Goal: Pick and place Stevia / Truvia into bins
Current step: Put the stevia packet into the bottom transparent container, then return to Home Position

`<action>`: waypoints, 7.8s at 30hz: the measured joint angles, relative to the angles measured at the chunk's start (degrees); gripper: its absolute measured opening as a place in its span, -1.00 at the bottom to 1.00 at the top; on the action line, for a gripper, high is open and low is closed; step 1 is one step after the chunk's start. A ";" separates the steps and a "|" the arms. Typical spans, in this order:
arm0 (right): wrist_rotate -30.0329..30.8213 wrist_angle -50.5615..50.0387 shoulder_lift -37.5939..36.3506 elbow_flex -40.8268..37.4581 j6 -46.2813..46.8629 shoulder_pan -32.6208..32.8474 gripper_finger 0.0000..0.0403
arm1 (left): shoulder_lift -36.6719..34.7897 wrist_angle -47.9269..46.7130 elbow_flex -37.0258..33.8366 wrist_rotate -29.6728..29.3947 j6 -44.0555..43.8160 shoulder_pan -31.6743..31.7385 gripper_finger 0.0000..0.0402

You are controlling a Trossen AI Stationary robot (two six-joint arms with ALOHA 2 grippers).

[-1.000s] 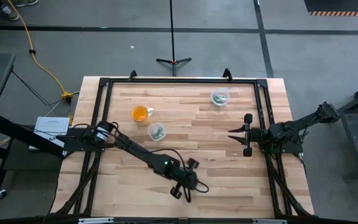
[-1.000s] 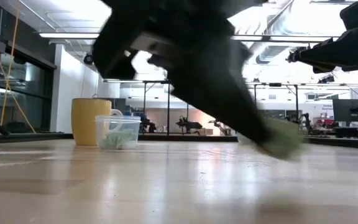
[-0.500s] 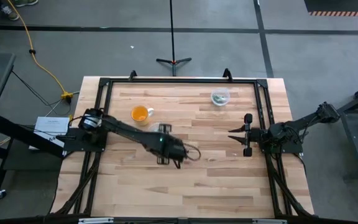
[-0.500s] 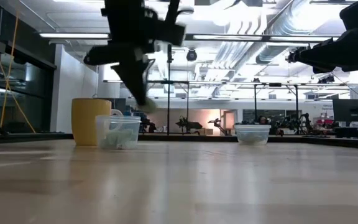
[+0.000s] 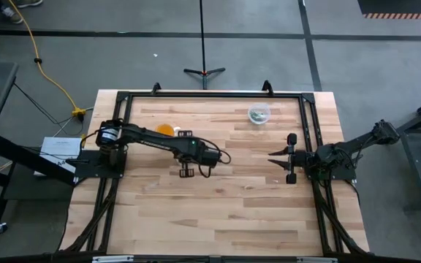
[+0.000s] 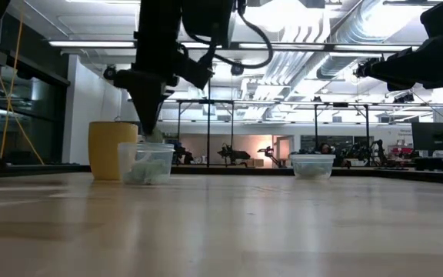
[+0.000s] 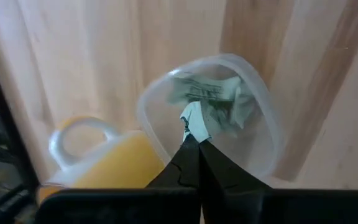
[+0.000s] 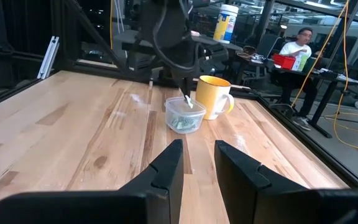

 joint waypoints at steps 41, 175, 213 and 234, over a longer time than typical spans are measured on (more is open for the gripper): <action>0.03 -1.80 0.00 -0.01 1.51 0.01 -0.59 | -90.92 89.25 -82.50 13.62 8.36 -0.13 -0.57; -20.62 -7.72 -11.58 0.31 4.98 -18.08 -0.84 | -110.91 76.03 -87.58 18.56 12.68 -0.13 -0.60; -20.62 -7.70 -11.58 0.34 4.98 -18.10 -0.84 | -110.90 76.03 -87.58 18.52 12.68 -0.14 -0.60; -20.62 -7.69 -11.58 0.34 4.97 -18.09 -0.84 | -110.90 76.03 -87.58 18.52 12.68 -0.15 -0.60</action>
